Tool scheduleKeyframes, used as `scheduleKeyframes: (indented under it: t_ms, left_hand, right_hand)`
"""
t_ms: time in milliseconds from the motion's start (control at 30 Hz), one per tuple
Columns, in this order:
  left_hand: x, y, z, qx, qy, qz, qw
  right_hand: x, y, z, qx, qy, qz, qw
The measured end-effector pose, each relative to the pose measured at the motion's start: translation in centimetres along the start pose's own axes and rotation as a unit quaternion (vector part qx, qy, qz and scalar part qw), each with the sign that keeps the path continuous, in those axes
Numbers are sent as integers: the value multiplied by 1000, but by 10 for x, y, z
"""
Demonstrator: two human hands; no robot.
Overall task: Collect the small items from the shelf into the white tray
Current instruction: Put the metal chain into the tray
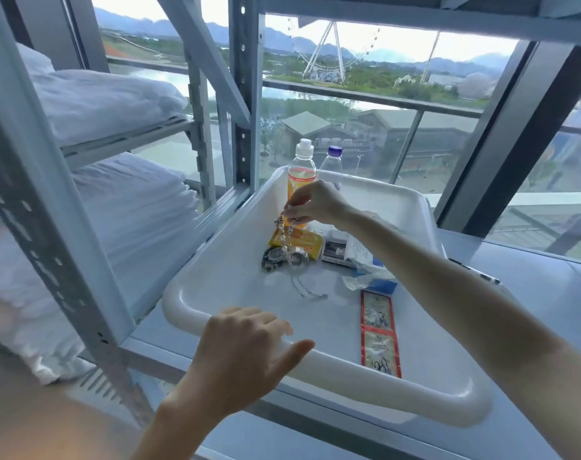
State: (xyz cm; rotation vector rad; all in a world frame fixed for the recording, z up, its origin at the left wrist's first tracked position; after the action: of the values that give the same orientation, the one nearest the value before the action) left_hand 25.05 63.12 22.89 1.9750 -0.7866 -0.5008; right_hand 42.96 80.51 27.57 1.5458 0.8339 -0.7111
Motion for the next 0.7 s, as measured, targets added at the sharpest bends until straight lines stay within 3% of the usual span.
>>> scheduleKeyframes:
  t_ms: [167, 367, 533, 700]
  left_hand:
    - [-1, 0, 0, -3, 6, 11, 1000]
    - [-4, -1, -1, -12, 12, 12, 1000]
    - [-4, -2, -1, -30, 17, 14, 999]
    - [-4, -2, -1, -54, 16, 9, 998]
  right_hand:
    - [12, -17, -14, 36, 13, 81, 996]
    - [62, -47, -5, -50, -31, 237, 970]
    - [96, -62, 8, -137, -79, 273, 949]
    - [93, -80, 11, -187, -30, 265, 945]
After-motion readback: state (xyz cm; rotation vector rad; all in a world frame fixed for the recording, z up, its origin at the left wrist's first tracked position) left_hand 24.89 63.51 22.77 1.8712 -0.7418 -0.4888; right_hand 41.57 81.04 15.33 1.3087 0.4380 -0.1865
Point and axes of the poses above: each hand's wrist, its own z-axis away from the middle knuckle, its own y-axis out of the back of the hand, x = y × z, the point moved 5 cm from there along -z, towards the middle knuckle, and after that the axes turned 9 degrees about -z, right-handed, at the moved point
